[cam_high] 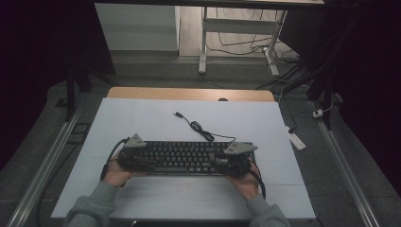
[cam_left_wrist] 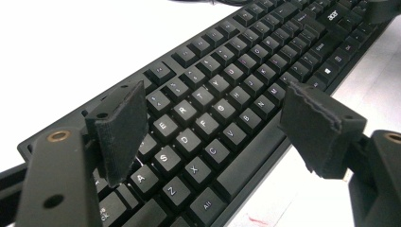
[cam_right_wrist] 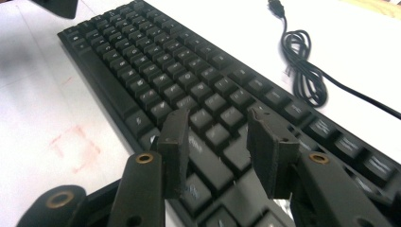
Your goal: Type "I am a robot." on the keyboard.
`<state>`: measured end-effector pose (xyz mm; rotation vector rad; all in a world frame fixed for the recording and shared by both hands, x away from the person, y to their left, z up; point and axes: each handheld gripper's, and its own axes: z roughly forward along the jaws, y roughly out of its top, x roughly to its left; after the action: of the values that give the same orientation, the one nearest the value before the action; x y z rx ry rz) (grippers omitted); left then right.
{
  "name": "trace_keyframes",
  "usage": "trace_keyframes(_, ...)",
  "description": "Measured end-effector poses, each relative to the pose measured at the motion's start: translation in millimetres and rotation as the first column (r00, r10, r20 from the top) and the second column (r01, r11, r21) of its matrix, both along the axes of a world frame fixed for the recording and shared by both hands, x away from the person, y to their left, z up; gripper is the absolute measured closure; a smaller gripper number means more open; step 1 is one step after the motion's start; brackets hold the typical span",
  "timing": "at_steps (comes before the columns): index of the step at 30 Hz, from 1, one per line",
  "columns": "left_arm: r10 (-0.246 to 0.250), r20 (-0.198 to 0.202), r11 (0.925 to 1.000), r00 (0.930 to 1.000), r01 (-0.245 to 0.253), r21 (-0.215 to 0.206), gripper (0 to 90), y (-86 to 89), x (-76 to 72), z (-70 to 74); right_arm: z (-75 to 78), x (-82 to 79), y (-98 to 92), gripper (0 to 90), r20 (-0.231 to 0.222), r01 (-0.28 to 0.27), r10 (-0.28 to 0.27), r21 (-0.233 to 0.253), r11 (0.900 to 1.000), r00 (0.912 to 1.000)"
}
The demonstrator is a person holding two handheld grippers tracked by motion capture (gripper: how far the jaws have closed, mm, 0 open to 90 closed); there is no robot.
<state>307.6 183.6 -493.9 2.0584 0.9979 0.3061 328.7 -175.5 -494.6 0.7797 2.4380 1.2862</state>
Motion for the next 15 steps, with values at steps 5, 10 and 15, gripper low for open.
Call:
trace_keyframes(5,-0.001,0.007,1.0000,1.0000,0.001,0.004,24.6,-1.0,-0.8,0.4,-0.5,-7.1,-14.2,56.9,0.010,0.006,-0.006,0.008,1.000,0.9999)
trace_keyframes(10,0.002,0.008,1.0000,1.0000,-0.002,0.001,24.7,0.3,-1.2,0.8,-0.7,-8.6,-21.4,56.4,0.010,0.018,-0.018,0.002,1.000,0.9998)
trace_keyframes(15,0.006,0.015,1.0000,0.9999,-0.006,-0.001,25.1,1.4,-1.1,1.0,-1.8,-8.2,-22.6,56.3,0.005,0.018,-0.018,0.010,1.000,0.9998)
